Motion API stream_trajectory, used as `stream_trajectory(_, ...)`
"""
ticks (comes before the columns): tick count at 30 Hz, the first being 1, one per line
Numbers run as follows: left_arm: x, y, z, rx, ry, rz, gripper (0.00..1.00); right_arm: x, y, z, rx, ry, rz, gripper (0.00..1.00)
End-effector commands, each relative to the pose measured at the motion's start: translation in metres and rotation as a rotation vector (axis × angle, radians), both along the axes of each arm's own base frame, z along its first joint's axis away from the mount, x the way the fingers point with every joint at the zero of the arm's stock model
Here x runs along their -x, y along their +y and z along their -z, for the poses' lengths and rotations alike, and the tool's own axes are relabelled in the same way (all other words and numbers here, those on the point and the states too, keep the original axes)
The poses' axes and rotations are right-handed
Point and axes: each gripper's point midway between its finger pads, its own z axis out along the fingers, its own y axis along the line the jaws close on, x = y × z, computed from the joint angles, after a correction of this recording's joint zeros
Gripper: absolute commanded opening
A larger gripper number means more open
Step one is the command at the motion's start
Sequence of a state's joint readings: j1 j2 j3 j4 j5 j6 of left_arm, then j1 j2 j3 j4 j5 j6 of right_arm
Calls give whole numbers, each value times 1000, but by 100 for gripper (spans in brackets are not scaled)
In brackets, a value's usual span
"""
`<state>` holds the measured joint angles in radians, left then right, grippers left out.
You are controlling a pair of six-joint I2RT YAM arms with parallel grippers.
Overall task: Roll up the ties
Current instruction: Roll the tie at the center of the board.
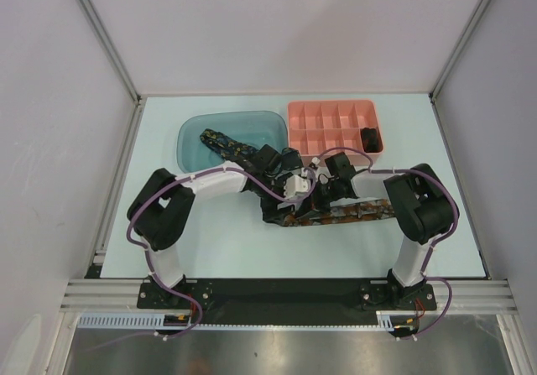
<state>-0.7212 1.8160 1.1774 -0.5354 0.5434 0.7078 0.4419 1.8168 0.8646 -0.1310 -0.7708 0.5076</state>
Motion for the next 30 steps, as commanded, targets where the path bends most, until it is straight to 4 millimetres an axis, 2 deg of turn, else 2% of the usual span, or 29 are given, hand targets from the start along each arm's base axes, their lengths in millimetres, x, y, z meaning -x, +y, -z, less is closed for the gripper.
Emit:
stream_trajectory(1, -5, -25, -10, 86, 1, 4, 86, -7, -28, 29, 188, -37, 29, 0)
stream_trajectory(3, -3, -28, -7, 85, 10, 10, 83, -7, -29, 32, 202, -39, 27, 0)
stream_trajectory(5, -1, -30, -4, 87, 22, 24, 75, -6, -32, 33, 214, -39, 29, 0)
stream_trajectory(9, 7, -29, 3, 61, 28, 47, 75, -8, -34, 33, 222, -45, 36, 0)
stream_trajectory(11, 8, -28, 4, 53, 19, 51, 65, -6, -32, 32, 214, -40, 30, 0)
stream_trajectory(12, 7, -27, 4, 47, 16, 51, 58, -6, -30, 31, 209, -41, 28, 0)
stream_trajectory(13, 5, -27, 0, 49, 0, 48, 45, -7, -27, 28, 193, -48, 26, 0)
stream_trajectory(14, 4, -25, -3, 47, -12, 50, 41, -5, -23, 26, 185, -49, 19, 0)
stream_trajectory(16, 2, -21, -23, 71, -40, 50, 34, -5, -11, 17, 138, -48, 26, 0)
stream_trajectory(19, 5, -21, -49, 104, -52, 64, 34, 3, 10, 7, 83, -55, -6, 0)
stream_trajectory(22, 7, -32, -59, 127, -39, 72, 36, 4, 24, 2, 43, -49, -3, 0)
stream_trajectory(24, 10, -41, -57, 130, -27, 82, 38, 1, 26, 4, 39, -39, -1, 0)
stream_trajectory(27, 17, -57, -42, 130, 16, 87, 42, -1, 22, 10, 47, -26, 5, 0)
stream_trajectory(30, 21, -60, -20, 93, 49, 82, 45, 0, 16, 11, 44, -23, 10, 0)
